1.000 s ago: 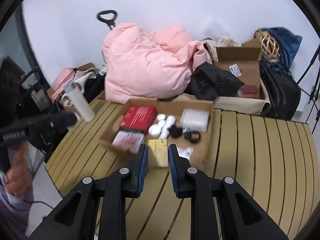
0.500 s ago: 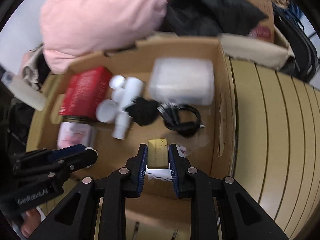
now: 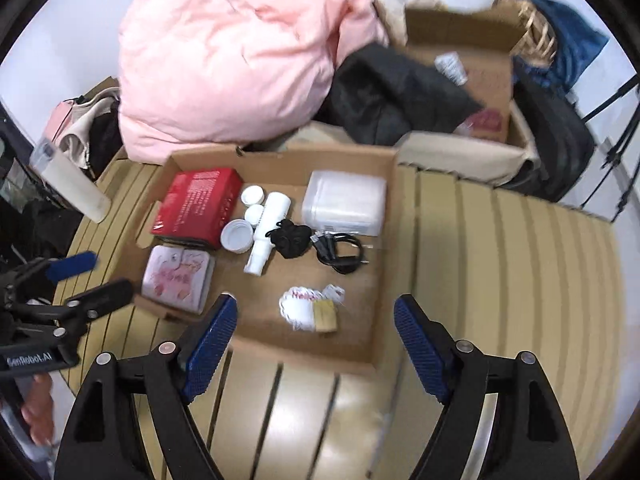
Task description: Organize objects
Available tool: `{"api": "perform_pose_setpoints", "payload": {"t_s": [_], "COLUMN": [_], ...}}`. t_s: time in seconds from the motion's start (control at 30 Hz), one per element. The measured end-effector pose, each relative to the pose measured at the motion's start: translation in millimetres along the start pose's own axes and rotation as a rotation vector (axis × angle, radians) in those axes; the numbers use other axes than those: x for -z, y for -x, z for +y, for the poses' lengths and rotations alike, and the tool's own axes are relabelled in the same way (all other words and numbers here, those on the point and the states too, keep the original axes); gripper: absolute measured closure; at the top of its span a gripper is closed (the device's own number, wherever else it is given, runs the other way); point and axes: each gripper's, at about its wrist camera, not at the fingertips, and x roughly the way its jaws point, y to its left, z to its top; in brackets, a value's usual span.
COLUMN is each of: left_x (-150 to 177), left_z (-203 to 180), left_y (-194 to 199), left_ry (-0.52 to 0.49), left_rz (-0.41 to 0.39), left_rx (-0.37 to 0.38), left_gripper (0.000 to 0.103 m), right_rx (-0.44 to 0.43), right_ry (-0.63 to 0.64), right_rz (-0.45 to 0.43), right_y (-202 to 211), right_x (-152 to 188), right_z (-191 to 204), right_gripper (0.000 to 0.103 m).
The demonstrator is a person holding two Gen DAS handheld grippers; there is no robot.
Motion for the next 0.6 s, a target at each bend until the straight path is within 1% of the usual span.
{"api": "perform_pose_setpoints", "payload": {"t_s": [0.03, 0.07, 0.1, 0.13, 0.17, 0.23, 0.37, 0.5, 0.6], "left_x": [8, 18, 23, 29, 36, 45, 65, 87, 115], "left_z": [6, 12, 18, 22, 26, 29, 33, 32, 36], "left_y": [15, 32, 42, 53, 66, 85, 116, 139, 161], "left_ry": [-0.012, -0.02, -0.025, -0.029, -0.035, -0.04, -0.016, -0.021, -0.008], "left_rz": [-0.02, -0.053, -0.077, -0.099, -0.123, -0.141, -0.187, -0.221, -0.261], "left_rx": [-0.032, -0.066, -0.087, -0.101, -0.1, -0.089, -0.077, -0.088, -0.1], "left_gripper": [0.006, 0.004, 0.0, 0.0, 0.0, 0.0, 0.0, 0.0, 0.0], "right_rx": [-0.002, -0.003, 0.0, 0.008, 0.015, 0.016, -0.024, -0.025, -0.05], "right_ry": [0.009, 0.016, 0.022, 0.026, 0.026, 0.011, -0.035, -0.005, 0.02], "right_rz": [-0.007, -0.011, -0.011, -0.012, -0.016, -0.028, -0.049, -0.085, -0.125], "right_y": [14, 28, 39, 49, 59, 69, 86, 107, 129], "right_x": [5, 12, 18, 27, 36, 49, 74, 94, 119], "right_z": [-2, -4, -5, -6, -6, -6, 7, 30, 48], "right_gripper": [0.019, 0.019, 0.019, 0.019, 0.019, 0.019, 0.019, 0.019, 0.019]}}
